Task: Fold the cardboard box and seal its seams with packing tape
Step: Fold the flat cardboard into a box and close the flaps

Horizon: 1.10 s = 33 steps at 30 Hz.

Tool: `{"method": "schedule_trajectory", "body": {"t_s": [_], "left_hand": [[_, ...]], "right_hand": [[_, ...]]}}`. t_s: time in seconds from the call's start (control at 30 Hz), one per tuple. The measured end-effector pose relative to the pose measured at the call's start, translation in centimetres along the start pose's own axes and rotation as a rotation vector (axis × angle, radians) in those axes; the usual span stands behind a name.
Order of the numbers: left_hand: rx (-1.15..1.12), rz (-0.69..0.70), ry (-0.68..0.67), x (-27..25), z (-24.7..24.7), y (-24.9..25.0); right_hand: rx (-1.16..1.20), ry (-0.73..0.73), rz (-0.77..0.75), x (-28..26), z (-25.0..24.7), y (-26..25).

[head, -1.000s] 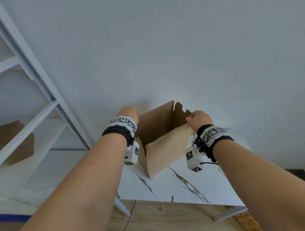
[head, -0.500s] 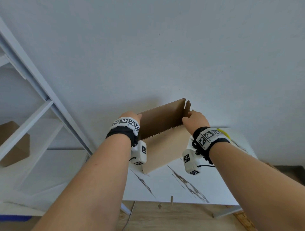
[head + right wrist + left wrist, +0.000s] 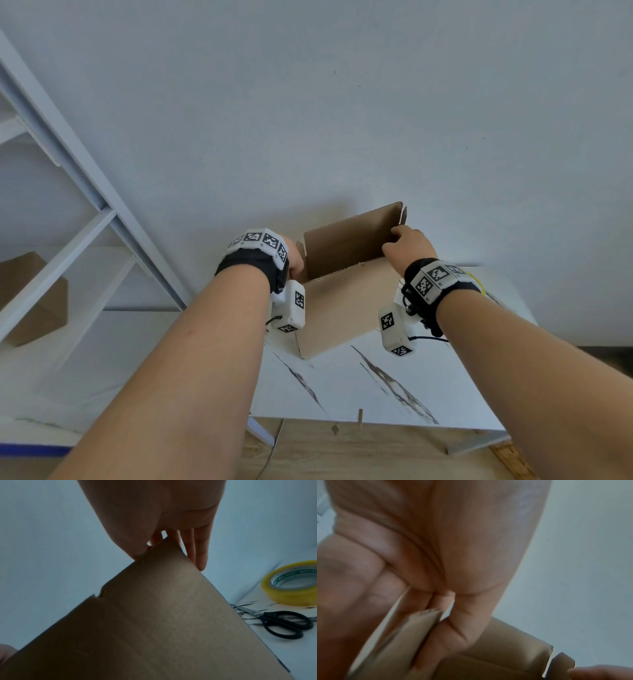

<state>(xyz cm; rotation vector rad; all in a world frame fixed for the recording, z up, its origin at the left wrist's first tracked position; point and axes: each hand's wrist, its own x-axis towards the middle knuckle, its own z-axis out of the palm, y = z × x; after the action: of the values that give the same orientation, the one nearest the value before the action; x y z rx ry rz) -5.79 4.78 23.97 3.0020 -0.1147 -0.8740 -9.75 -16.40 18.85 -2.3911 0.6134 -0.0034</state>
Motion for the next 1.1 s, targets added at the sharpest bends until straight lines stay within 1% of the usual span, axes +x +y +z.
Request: {"method": "schedule_trajectory", "body": {"t_s": [0.07,0.17,0.23,0.33,0.4,0.53,0.63,0.73,0.87,0.93,1.03,1.1], "left_hand": [[-0.113,0.010,0.099,1.2,0.3,-0.2],[-0.168,-0.050,0.247,3.4,0.8,-0.8],[-0.299,-0.075,0.369,3.9,1.0,-0.9],[-0.545,-0.077,0.540,3.2,1.9,-0.5],[-0.654,-0.084,0.625,3.2,3.1,0.1],[-0.737,-0.066,0.701,3.5,4.6,0.6],[-0.776,-0.095,0.721,3.5,4.7,0.3],[-0.725,-0.087,0.727,3.6,4.9,-0.1],[-0.648,-0.033,0.744,3.6,5.4,0.0],[-0.625,-0.033,0.756,3.7,5.4,0.1],[-0.625,-0.043,0.775,3.8,5.4,-0.1],[-0.642,-0.052,0.780,3.9,5.4,-0.1]], "right_hand": [[0.027,0.005,-0.015,0.0,-0.5,0.0],[0.054,-0.003,-0.040,-0.1,-1.2,0.2],[0.090,-0.014,-0.052,-0.3,-1.6,0.5],[0.137,-0.001,-0.005,-0.7,-1.7,1.2],[0.160,0.019,0.037,-1.0,-1.4,1.7],[0.235,0.073,0.069,-1.2,-0.9,2.4],[0.260,0.044,0.058,-1.0,-0.7,2.4],[0.241,0.001,0.031,-1.0,-0.5,2.3],[0.240,0.007,-0.002,-1.1,-0.2,2.3],[0.252,-0.007,-0.018,-1.2,-0.1,2.3],[0.272,-0.011,-0.012,-1.1,0.2,2.3],[0.337,0.001,0.023,-1.1,0.3,2.3]]}}
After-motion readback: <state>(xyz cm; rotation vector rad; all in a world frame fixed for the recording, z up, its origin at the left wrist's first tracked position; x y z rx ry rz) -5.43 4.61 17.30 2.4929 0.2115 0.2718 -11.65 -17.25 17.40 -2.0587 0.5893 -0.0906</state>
